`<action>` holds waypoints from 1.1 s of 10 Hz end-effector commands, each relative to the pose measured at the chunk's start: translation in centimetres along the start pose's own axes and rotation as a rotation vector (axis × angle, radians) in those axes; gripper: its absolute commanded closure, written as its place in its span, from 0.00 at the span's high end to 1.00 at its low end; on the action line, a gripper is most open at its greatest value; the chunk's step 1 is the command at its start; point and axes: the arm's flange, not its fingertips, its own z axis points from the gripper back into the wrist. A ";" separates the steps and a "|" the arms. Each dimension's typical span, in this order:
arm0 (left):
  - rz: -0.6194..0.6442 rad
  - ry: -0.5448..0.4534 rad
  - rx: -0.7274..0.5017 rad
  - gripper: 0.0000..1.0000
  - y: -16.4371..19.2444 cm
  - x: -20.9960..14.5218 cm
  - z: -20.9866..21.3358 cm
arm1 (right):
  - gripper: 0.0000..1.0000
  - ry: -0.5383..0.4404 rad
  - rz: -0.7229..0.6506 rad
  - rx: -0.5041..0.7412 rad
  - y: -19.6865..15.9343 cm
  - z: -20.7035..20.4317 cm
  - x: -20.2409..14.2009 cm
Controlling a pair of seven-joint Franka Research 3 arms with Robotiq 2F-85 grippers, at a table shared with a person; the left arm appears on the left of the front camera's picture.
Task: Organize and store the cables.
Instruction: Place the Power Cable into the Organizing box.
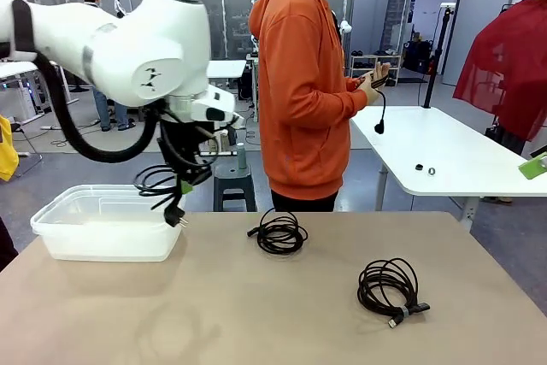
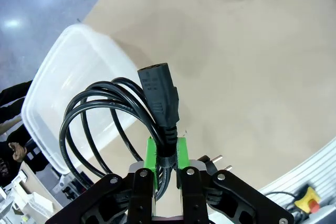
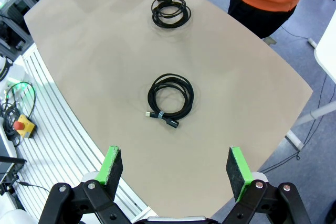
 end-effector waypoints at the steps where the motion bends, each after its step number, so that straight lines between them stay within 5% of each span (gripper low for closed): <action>1: 0.008 -0.043 0.021 0.17 1.9 -3.6 0.0 | 1.00 -0.006 0.011 0.010 0.0 0.0 -0.1; 5: 0.101 -0.017 0.016 0.17 7.5 -7.0 -0.2 | 1.00 -0.006 0.011 0.010 0.0 0.0 -0.1; 11: 0.222 0.014 -0.004 0.17 12.4 -7.5 -2.1 | 1.00 -0.006 0.011 0.010 0.0 0.0 -0.1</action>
